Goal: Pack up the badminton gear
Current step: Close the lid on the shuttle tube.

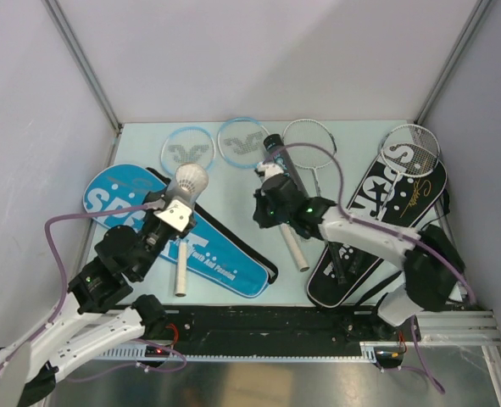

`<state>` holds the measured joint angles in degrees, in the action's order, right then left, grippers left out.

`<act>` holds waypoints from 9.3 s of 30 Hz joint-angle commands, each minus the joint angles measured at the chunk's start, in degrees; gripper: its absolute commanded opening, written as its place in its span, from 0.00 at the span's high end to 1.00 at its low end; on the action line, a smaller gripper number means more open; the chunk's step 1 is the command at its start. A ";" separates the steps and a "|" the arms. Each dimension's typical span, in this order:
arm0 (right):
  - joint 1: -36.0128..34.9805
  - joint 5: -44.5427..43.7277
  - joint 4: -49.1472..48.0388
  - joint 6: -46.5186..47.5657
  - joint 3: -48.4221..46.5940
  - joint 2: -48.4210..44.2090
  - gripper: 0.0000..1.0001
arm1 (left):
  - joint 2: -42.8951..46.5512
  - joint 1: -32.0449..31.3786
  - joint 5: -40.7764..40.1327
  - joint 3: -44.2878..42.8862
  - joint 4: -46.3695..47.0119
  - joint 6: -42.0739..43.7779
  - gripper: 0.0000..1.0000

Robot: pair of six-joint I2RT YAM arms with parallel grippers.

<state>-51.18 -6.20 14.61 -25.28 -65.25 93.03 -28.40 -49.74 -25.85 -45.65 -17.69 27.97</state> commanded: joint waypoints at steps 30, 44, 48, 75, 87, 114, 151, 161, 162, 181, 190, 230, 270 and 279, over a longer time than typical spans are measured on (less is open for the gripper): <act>-0.08 38.39 -8.93 26.68 -6.45 -34.07 1.00 | -10.26 0.03 30.33 -7.57 -7.67 -7.40 0.46; -0.64 44.87 -0.75 24.04 -12.45 -27.12 1.00 | -11.32 -0.01 30.48 -8.67 -10.90 -3.36 0.47; -0.66 46.04 0.67 22.90 -13.63 -25.80 1.00 | -11.43 -0.08 30.52 -8.61 -10.97 -2.09 0.47; 0.38 48.06 8.69 15.81 -17.74 -20.58 1.00 | -12.86 -0.11 29.87 -10.38 -11.03 1.26 0.47; 3.90 41.91 0.02 5.47 -16.55 -25.09 0.81 | -12.62 -0.23 30.32 -10.03 -10.98 1.37 0.47; -1.63 38.77 -6.26 -1.63 -9.43 -18.54 0.85 | -11.54 -0.33 28.65 -9.80 -5.66 3.01 0.53; 0.12 35.84 -13.96 -5.41 -11.48 -32.09 0.78 | -12.66 -0.30 26.07 -6.95 -2.56 2.76 0.52; -2.07 16.61 -2.29 9.41 -12.86 -32.36 0.64 | -11.99 -0.31 26.93 -7.78 -2.68 2.28 0.52; -2.74 14.52 -1.90 11.94 -12.92 -31.76 0.62 | -11.96 -0.34 27.31 -7.96 -2.69 2.28 0.52; -4.79 9.52 -5.92 16.31 -11.43 -29.91 0.90 | -12.12 -0.28 26.95 -7.55 -2.69 3.10 0.52; -4.84 11.24 -7.74 17.57 -10.51 -31.21 0.96 | -12.19 -0.28 26.89 -7.68 -2.67 2.70 0.52; -9.73 14.41 -16.12 38.43 -5.86 -32.02 0.65 | -12.58 -0.30 29.23 -8.48 -3.10 2.05 0.52; -8.40 7.40 -7.80 24.71 -12.59 -34.42 1.00 | -13.95 -0.32 25.25 -8.33 -4.11 7.63 0.53; -2.51 14.53 4.78 13.88 -18.78 -30.37 1.00 | -14.14 -0.30 25.37 -9.44 -4.05 9.87 0.53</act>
<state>-54.63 5.06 13.91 -5.69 -81.60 61.45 -43.09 -50.06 0.14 -52.18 -24.58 35.27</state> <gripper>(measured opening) 0.009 0.668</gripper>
